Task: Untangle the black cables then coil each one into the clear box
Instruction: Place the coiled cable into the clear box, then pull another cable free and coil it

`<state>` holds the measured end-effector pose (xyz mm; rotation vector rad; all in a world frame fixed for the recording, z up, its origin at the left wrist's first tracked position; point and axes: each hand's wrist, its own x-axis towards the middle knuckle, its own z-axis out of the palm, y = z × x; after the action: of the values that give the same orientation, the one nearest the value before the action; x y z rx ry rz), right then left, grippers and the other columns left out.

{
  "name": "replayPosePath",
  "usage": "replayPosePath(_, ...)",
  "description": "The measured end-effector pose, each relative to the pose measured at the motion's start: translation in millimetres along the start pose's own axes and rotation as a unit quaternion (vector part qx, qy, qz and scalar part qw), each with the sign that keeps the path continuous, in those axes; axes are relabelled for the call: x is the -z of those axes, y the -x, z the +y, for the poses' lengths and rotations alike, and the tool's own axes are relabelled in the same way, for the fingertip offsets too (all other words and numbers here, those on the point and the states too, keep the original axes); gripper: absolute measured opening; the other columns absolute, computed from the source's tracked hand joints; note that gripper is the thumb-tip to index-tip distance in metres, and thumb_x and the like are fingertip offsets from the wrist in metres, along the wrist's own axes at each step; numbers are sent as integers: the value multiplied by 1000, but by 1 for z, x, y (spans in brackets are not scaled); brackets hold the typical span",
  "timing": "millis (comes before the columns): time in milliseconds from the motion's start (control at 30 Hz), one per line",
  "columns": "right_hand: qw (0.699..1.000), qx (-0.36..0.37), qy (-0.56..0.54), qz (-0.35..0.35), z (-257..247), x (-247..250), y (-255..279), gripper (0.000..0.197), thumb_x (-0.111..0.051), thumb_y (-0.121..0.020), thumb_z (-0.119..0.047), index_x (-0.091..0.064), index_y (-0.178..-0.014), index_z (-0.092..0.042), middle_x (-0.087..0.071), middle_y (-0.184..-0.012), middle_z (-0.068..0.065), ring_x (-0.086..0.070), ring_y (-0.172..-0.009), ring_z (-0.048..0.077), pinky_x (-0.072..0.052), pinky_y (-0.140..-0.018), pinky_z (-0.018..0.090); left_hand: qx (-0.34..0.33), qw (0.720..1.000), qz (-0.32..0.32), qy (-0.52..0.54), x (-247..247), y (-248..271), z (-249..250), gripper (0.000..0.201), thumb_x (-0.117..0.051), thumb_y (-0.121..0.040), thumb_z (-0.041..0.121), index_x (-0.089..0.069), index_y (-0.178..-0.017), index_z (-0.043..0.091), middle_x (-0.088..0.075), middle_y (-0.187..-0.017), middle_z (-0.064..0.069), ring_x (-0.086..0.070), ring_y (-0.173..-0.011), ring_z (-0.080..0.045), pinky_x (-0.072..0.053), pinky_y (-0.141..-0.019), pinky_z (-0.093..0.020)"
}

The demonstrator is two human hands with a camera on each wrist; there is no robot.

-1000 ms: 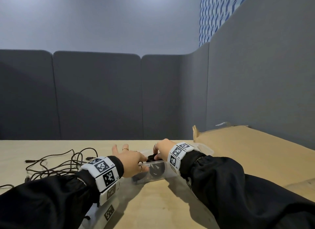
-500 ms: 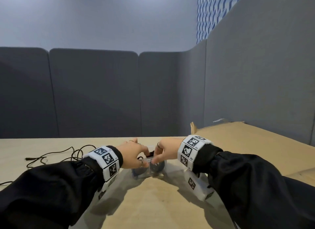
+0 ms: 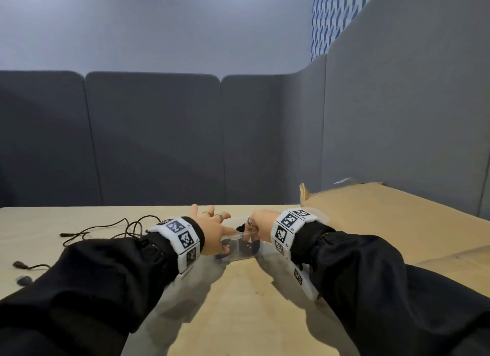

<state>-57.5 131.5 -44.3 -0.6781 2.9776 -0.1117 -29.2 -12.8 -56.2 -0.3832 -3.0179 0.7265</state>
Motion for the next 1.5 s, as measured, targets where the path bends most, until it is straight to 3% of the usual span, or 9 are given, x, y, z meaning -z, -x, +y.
replayPosePath(200,995,-17,14,99,2,-9,17,40,-52,-93,-11,-51,-131,-22,-50,-135,4,-50,-122,25,-43,-101,37,107,953,58,277,-14,55,-66,36,-57,-87,46,-51,-121,35,-46,-135,0,-46,-111,-19,-39,-99,-34)
replayPosePath(400,995,-16,52,84,-13,-15,37,39,-53,-93,-31,-49,-131,-24,-48,-129,5,-48,-119,27,-43,-97,39,204,950,-168,166,-54,111,-88,69,-63,-77,59,-42,-132,24,-50,-135,0,-51,-116,-18,-43,-88,-23)
replayPosePath(600,991,33,87,102,-40,-24,48,46,-51,-92,-38,-44,-136,-25,-39,-135,3,-30,-129,25,-34,-101,44,158,948,-202,191,-49,118,-82,28,-52,-94,29,-52,-120,18,-62,-115,-4,-51,-69,-14,-33,-33,-6)
replayPosePath(800,986,120,-3,112,-74,-21,46,47,-54,-91,-34,-43,-136,-27,-40,-138,1,-30,-132,24,-33,-105,45,81,983,-90,136,-40,119,-95,15,-38,-97,19,-52,-100,25,-62,-108,6,-55,-96,-14,-38,-77,-24)
replayPosePath(967,946,188,-214,153,-113,3,39,59,-58,-91,-36,-32,-143,-25,-42,-142,4,-40,-130,25,-35,-107,39,35,808,226,543,8,120,-111,16,-44,-98,12,-49,-83,14,-49,-58,7,-46,-46,-7,-44,-59,-27)
replayPosePath(1067,882,211,-395,146,-115,28,40,16,-47,-97,-29,-55,-88,-18,-63,-83,4,-64,-84,24,-54,-69,38,14,707,274,652,32,127,-107,8,-53,-94,19,-56,-89,14,-39,-58,7,-31,-45,-7,-33,-45,-22)
replayPosePath(1167,821,213,-504,160,-98,60,49,29,-42,-100,-27,-47,-74,-16,-45,-53,0,-59,-49,18,-45,-44,26,10,763,242,600,28,130,-107,16,-61,-89,27,-60,-90,11,-44,-64,0,-34,-52,-12,-32,-47,-23)
replayPosePath(1333,821,207,-378,375,-67,95,62,32,-46,-97,-33,-52,-68,-23,-40,-39,-15,-37,-37,2,-29,-48,18,20,845,232,482,19,115,-107,28,-52,-94,33,-55,-79,9,-55,-67,4,-52,-61,-12,-46,-74,-35)
replayPosePath(1500,596,109,-567,558,-22,146,79,34,-41,-100,-26,-45,-66,-22,-36,-55,-5,-30,-34,2,-31,-42,23,80,864,148,474,-1,97,-101,42,-46,-94,44,-50,-62,16,-51,-56,2,-49,-53,-13,-41,-67,-29)
